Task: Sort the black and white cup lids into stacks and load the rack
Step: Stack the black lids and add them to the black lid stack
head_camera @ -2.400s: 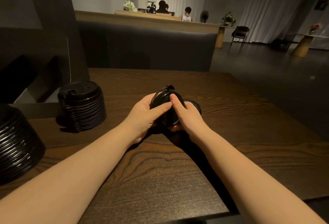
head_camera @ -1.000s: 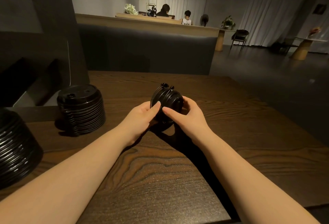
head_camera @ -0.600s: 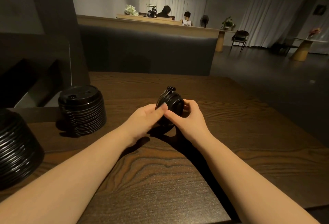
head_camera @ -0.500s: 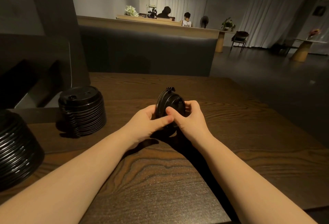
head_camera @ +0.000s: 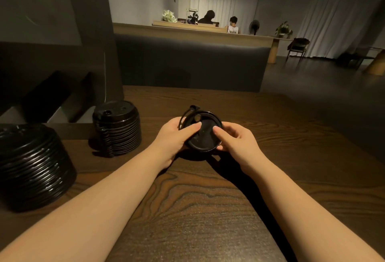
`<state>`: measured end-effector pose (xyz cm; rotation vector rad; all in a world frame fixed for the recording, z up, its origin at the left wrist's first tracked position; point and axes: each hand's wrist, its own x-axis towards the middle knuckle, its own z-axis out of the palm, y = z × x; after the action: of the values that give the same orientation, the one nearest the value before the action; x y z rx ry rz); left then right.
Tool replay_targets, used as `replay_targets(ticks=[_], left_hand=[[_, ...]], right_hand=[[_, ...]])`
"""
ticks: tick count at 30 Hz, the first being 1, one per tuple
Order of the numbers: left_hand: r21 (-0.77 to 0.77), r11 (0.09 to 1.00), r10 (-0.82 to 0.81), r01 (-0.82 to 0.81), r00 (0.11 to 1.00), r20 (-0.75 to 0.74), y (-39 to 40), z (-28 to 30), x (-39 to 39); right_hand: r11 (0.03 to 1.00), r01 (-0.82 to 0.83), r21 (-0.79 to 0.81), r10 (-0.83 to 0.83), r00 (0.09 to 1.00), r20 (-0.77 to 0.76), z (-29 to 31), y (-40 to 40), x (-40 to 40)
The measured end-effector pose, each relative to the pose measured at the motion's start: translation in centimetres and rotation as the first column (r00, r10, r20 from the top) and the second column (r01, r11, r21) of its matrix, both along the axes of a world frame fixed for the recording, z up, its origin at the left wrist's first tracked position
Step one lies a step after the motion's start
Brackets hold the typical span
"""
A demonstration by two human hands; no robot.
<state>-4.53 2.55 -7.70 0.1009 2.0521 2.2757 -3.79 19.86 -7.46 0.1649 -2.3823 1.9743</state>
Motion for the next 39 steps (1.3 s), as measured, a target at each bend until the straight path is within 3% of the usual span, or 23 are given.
replay_targets(ticks=[4,8,11,15,18,20,23,27,29,33,37,39], left_hand=[[0.018,0.995,0.102,-0.101,0.995,-0.011,0.1,-0.4,-0.4],[0.126,0.984,0.116,-0.128,0.989,0.094,0.2,0.1,0.0],[0.035,0.993,0.107,-0.113,0.982,0.154,1.1,1.4,1.1],[0.053,0.998,0.026,-0.036,0.984,0.179,0.9,3.6,3.1],[0.013,1.0,0.003,-0.006,0.983,0.182,-1.3,5.3,4.9],[-0.013,0.998,0.06,-0.058,0.974,0.219,-3.3,6.2,6.0],[0.045,0.972,0.218,-0.232,0.953,0.212,-6.3,6.6,6.8],[0.261,0.879,0.358,-0.4,0.914,0.192,-10.0,8.1,7.7],[0.203,0.881,0.393,-0.427,0.9,0.189,-11.1,8.9,7.8],[-0.067,0.892,0.453,-0.448,0.882,0.127,-13.1,10.7,6.7],[-0.336,0.833,0.455,-0.439,0.89,-0.034,-15.1,12.8,5.0],[-0.398,0.81,0.448,-0.431,0.892,-0.054,-15.9,12.8,3.7]], right_hand=[[0.978,-0.044,-0.204,0.072,0.989,0.133,-0.4,-0.3,-0.3],[0.94,-0.08,-0.332,0.152,0.968,0.198,-0.4,-1.0,0.1],[0.913,-0.019,-0.408,0.115,0.971,0.211,0.4,-1.3,0.4],[0.948,-0.015,-0.318,0.055,0.992,0.116,2.2,-2.0,1.0],[0.985,-0.13,-0.11,0.13,0.991,0.0,4.3,-4.0,1.5],[0.983,-0.171,-0.073,0.169,0.985,-0.024,5.7,-5.8,1.9],[0.975,-0.173,-0.14,0.177,0.984,0.017,6.9,-8.6,2.2],[0.898,-0.277,-0.342,0.349,0.921,0.171,7.3,-12.2,3.3],[0.889,-0.283,-0.36,0.351,0.926,0.138,7.6,-14.0,3.6],[0.872,-0.248,-0.423,0.288,0.957,0.033,9.1,-16.5,2.7],[0.927,-0.174,-0.333,0.199,0.979,0.042,9.9,-17.5,1.0],[0.925,-0.154,-0.347,0.195,0.977,0.085,9.4,-18.0,0.3]])
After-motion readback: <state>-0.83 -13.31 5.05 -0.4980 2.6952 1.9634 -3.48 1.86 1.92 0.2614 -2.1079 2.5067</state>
